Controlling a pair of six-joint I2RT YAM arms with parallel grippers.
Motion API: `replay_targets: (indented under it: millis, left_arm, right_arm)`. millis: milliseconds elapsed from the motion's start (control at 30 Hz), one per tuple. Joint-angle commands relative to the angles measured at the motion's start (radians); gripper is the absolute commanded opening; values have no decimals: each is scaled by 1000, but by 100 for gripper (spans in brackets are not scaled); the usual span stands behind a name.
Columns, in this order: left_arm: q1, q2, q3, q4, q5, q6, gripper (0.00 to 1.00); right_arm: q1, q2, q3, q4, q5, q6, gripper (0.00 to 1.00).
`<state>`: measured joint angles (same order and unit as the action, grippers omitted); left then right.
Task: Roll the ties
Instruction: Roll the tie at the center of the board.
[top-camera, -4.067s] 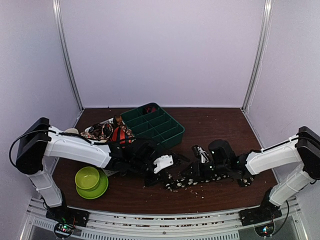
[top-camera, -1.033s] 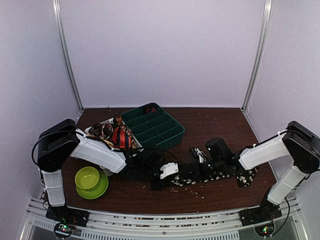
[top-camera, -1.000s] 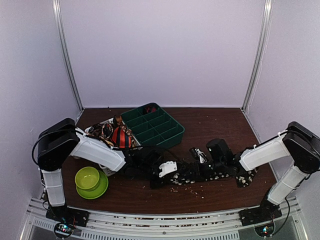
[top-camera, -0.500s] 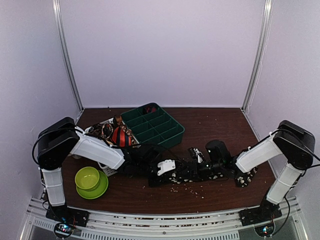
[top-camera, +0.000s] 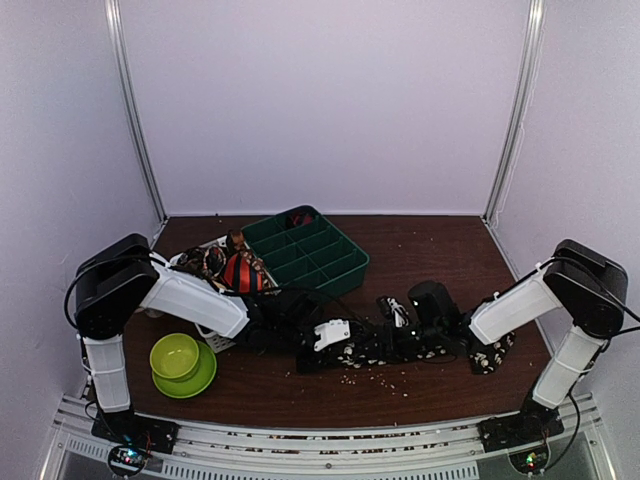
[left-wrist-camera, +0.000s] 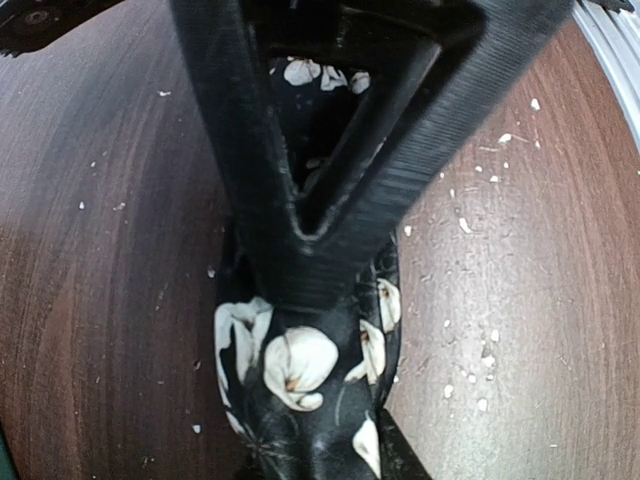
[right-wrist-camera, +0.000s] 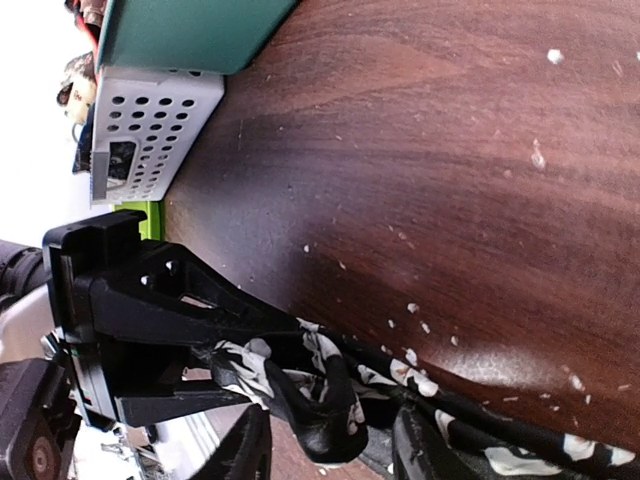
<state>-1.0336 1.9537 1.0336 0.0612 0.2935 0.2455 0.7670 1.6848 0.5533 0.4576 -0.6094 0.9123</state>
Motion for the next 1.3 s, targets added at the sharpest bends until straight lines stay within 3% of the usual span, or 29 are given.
replay_targets:
  millis: [0,133,267,333,367,533,633,700,867,1100,1267]
  left_arm:
    - [3,-12,-17,-57,20,7,26]
    - [8,-24,-16,-55,15,-10,34]
    - [13,-85,-31,-52,-36,-45,67]
    - [15,-158,-79,-7,-67,-67,95]
    - [15,-200,-107,20,-85,-80,98]
    - [15,-459,-235,168,-290,-232,98]
    - [15,-584,-405,472,-281,-317,98]
    - [16,-566,-472,607,-270,-364,98]
    - [15,-507,-382,368,-146,-228,98]
    - [-42,-318,-310,310,-96,-51,97]
    - [-51,-179,-188,282,-59,-17,86]
  right_arm:
    - [3,-1,29,24,5,-7,33]
    - [7,5,23,50,-16,-2,3]
    - [8,5,2,66,-32,3,0]
    - [9,0,-7,68,-35,2,0]
    - [11,-2,-11,66,-36,0,0]
    - [9,-11,-15,43,-44,-6,0]
    - [10,-14,-8,21,-51,-18,0]
    - [10,-12,3,-2,-54,-31,0]
    - [8,-4,37,-68,-51,-54,0]
    - [-17,-14,50,-151,-48,-87,0]
    - [-20,-28,59,-211,-45,-112,0]
